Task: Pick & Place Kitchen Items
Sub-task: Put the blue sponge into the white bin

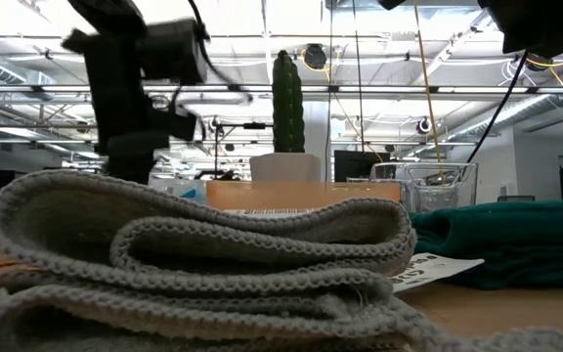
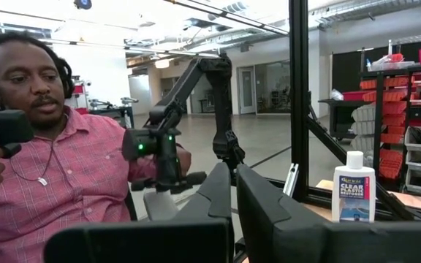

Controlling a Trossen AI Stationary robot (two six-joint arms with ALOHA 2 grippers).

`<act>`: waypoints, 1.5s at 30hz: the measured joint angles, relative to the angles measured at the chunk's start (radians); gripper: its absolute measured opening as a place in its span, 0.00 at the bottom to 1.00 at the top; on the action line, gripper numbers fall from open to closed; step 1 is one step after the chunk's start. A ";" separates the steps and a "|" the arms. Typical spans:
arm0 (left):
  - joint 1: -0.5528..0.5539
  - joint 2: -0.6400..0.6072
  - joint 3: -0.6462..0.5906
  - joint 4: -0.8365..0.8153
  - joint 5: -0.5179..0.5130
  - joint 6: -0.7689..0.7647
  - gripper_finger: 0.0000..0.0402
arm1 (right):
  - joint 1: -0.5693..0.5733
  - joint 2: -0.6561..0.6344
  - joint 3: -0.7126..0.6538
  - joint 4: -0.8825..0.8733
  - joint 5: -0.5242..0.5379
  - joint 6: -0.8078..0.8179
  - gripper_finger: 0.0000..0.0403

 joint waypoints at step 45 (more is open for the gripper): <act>0.446 -0.338 0.005 0.273 -0.067 0.359 0.00 | -0.003 0.000 0.000 0.000 0.003 -0.008 0.00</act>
